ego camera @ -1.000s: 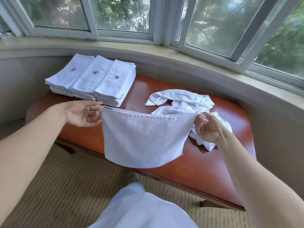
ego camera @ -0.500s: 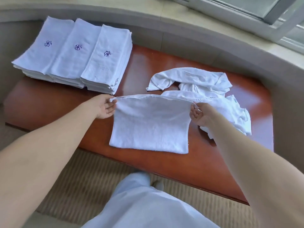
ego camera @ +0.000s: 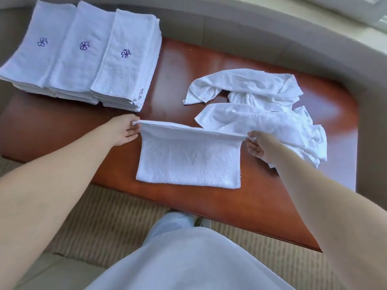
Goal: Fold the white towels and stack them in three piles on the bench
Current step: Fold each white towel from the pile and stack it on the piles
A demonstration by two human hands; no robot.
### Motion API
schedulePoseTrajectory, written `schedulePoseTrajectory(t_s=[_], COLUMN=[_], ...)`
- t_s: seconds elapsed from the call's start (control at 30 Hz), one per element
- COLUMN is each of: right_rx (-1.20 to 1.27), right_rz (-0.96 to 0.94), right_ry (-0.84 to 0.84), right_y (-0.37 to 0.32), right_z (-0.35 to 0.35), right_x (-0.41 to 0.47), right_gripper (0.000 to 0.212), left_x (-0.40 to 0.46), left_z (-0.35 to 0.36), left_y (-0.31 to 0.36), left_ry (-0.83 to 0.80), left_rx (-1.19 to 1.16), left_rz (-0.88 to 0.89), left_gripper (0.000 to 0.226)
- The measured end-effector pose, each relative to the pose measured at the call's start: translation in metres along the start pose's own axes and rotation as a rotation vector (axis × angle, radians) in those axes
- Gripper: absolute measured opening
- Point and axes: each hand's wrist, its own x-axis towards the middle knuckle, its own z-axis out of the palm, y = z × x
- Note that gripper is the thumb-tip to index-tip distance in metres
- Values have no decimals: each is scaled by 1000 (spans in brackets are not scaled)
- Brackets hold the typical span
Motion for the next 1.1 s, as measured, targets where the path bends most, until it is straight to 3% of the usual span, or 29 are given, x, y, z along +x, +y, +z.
schedulePoseTrajectory(t_s=[0.23, 0.4, 0.57, 1.1], right_rx=[-248, -418, -576, -683], right_rz=[-36, -3, -32, -165], right_ry=[-20, -21, -41, 123], right_y=[73, 119, 151, 192], right_z=[-18, -26, -24, -8], right_x=[-1, 1, 10, 34], right_gripper=[9, 14, 10, 15], left_x=[-11, -3, 10, 45], left_z=[-14, -18, -20, -11], left_y=[-85, -138, -176, -214], left_ry=[68, 131, 154, 351], left_rx=[265, 350, 581, 815], left_rz=[37, 22, 91, 193], left_gripper=[21, 19, 7, 11])
